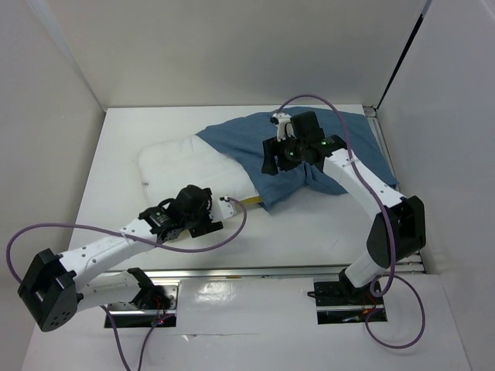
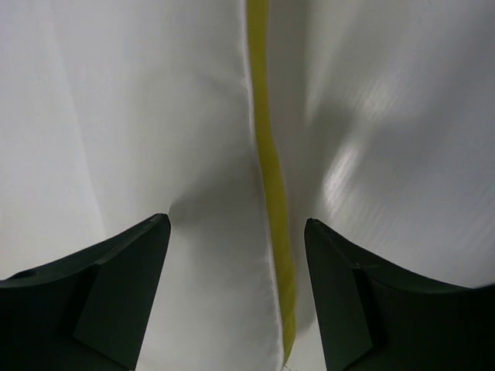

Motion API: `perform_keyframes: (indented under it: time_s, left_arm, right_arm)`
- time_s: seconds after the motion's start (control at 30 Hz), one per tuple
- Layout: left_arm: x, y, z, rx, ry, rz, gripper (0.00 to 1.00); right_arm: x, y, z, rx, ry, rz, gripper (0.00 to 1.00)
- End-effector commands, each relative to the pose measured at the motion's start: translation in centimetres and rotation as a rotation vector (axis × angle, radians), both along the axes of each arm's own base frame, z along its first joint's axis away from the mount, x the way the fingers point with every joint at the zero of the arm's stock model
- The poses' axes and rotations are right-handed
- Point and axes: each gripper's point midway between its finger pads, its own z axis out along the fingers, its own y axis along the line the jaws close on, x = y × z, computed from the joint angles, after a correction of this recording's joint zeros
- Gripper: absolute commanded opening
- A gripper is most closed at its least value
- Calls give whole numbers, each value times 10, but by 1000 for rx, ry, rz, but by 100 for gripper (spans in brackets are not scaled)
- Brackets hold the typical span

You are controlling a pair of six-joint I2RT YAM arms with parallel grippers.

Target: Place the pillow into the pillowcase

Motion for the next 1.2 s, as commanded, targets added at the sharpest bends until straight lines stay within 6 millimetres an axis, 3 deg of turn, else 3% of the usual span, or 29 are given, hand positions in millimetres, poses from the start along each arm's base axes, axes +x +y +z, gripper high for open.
perform_keyframes:
  time_s: [0.0,0.1,0.2,0.23,0.37,0.43,0.5,0.53,0.57,0.6,0.77,0.93,1.17]
  left_arm:
    - [28,-20,19,-49,-163,3,84]
    - [35,-25,10,-37,-192,16,84]
    - [49,-28,-9,-2,-207,52,82]
    - [53,-29,-25,25,-188,57,82]
    - [63,-38,-37,27,-167,83,79]
    - [72,-40,-41,7,-156,106,71]
    - [72,-41,-49,21,-117,123,54]
    - [78,-45,-44,5,-114,133,23]
    - [81,-43,-41,0,-110,150,8]
    - [84,-44,-37,-18,-99,167,0]
    - [93,-43,-5,-101,-95,201,0]
    - [87,-40,20,-147,-52,235,0]
    - [80,-42,55,-208,-43,244,0]
  right_arm:
    - [-1,1,18,40,-53,-21,71]
    - [-6,1,10,43,-27,-20,73]
    - [-11,4,7,56,-8,1,74]
    - [-14,8,8,62,-5,17,74]
    - [-22,15,3,55,-27,97,75]
    - [-33,20,4,43,-76,157,75]
    - [-43,25,-1,-2,-125,187,75]
    - [-52,22,-10,-21,-123,195,75]
    - [-50,17,-15,-40,-132,174,75]
    - [-59,15,-26,-57,-110,179,75]
    - [-63,-5,-43,-113,-125,111,75]
    - [-43,-32,-52,-231,-228,-2,75]
    - [-25,-31,-55,-240,-288,-32,75]
